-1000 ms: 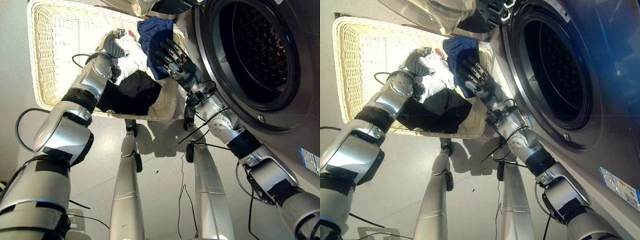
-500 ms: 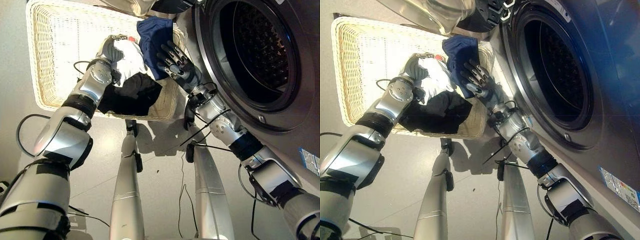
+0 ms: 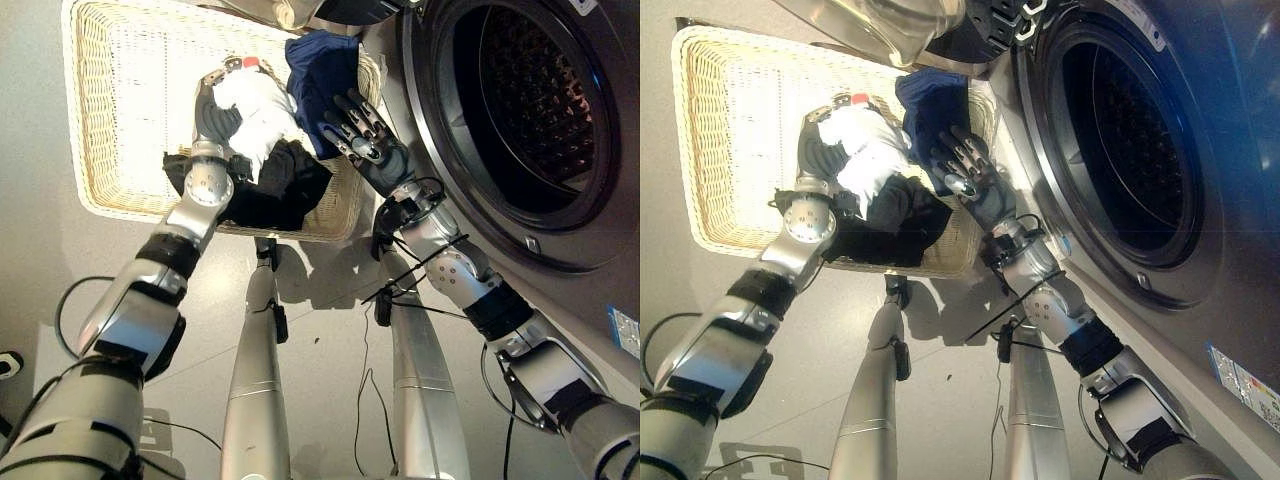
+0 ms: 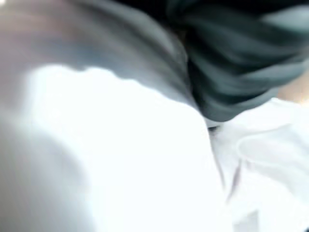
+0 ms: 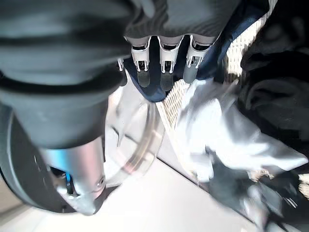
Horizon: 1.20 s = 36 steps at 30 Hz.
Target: Put the clothes into the washing machine.
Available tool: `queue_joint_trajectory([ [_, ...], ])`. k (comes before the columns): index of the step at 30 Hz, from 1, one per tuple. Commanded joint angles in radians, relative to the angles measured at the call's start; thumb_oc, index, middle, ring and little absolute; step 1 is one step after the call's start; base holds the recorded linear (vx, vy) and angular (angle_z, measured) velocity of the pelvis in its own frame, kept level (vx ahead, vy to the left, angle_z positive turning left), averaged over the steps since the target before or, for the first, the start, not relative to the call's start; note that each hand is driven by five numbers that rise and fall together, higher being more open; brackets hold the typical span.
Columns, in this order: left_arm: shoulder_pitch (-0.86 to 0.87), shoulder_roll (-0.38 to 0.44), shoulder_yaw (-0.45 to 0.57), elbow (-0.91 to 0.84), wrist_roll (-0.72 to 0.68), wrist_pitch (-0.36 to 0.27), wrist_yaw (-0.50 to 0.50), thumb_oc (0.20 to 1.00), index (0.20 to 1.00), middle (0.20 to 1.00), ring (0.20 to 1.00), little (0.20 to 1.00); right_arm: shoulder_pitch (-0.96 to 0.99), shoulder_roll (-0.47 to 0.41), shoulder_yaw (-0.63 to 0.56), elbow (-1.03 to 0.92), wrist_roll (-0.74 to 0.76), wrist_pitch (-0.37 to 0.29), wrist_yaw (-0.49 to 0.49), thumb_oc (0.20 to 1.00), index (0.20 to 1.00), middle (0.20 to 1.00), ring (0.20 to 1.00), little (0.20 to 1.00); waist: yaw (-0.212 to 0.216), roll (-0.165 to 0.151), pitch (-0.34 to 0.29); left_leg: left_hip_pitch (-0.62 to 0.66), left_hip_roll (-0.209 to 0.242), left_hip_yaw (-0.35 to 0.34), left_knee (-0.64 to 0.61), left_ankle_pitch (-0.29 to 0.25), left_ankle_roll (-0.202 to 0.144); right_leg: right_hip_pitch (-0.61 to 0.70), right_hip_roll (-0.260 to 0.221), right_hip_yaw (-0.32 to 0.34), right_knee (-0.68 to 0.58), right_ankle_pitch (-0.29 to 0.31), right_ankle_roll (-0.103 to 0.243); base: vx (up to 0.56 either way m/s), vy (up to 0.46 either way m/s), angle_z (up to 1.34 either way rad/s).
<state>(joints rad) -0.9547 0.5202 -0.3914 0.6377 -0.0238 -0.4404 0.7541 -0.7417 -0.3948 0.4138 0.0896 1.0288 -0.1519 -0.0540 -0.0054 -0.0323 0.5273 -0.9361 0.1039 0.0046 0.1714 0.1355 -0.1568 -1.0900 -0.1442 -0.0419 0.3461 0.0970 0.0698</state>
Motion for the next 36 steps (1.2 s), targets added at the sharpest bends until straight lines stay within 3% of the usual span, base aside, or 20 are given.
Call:
queue_joint_trajectory([
  [1,-0.004,-0.037,0.05,-0.154,0.289,-0.103,0.184,0.2,0.2,0.2,0.2,0.2,0.046,0.037,-0.022,-0.149,-0.073,-0.019,-0.05,1.0,1.0,1.0,1.0,1.0,-0.013,0.015,-0.007,-0.032,-0.099,-0.023,0.007,0.007,0.054,0.053,0.046,-0.115,-0.074,0.052,0.073,0.0,-0.042,0.06],
  [7,0.038,-0.065,0.05,-0.352,0.476,-0.085,0.213,0.2,0.2,0.2,0.2,0.2,0.086,0.059,-0.034,-0.219,-0.148,0.008,-0.097,1.0,1.0,1.0,1.0,1.0,-0.007,0.014,-0.007,-0.04,-0.109,-0.033,0.017,0.0,0.067,0.045,0.044,-0.119,-0.059,0.05,0.072,0.0,-0.021,0.03],
  [19,0.04,-0.071,0.02,-0.491,0.512,-0.122,0.081,0.2,0.2,0.2,0.2,0.2,0.069,0.057,-0.022,-0.258,-0.196,0.038,-0.128,1.0,1.0,1.0,1.0,1.0,0.0,0.02,-0.007,-0.041,-0.123,-0.041,0.036,-0.003,0.072,0.044,0.041,-0.121,-0.049,0.055,0.079,0.0,-0.006,0.02],
  [27,0.038,-0.071,-0.013,-0.535,0.488,-0.121,-0.02,0.2,0.2,0.2,0.2,0.2,0.058,0.054,-0.008,-0.283,-0.125,0.054,-0.034,1.0,1.0,1.0,1.0,1.0,0.005,0.02,-0.007,-0.04,-0.131,-0.046,0.047,-0.004,0.072,0.047,0.039,-0.125,-0.047,0.058,0.083,0.0,0.0,0.0],
  [36,0.042,-0.068,-0.041,-0.541,0.401,-0.171,-0.132,0.2,0.2,0.2,0.2,0.2,0.042,0.052,0.004,-0.292,0.003,0.053,0.056,1.0,1.0,1.0,1.0,1.0,0.01,0.021,-0.007,-0.044,-0.135,-0.052,0.059,-0.005,0.072,0.042,0.035,-0.128,-0.04,0.063,0.086,0.0,0.0,0.0],
])
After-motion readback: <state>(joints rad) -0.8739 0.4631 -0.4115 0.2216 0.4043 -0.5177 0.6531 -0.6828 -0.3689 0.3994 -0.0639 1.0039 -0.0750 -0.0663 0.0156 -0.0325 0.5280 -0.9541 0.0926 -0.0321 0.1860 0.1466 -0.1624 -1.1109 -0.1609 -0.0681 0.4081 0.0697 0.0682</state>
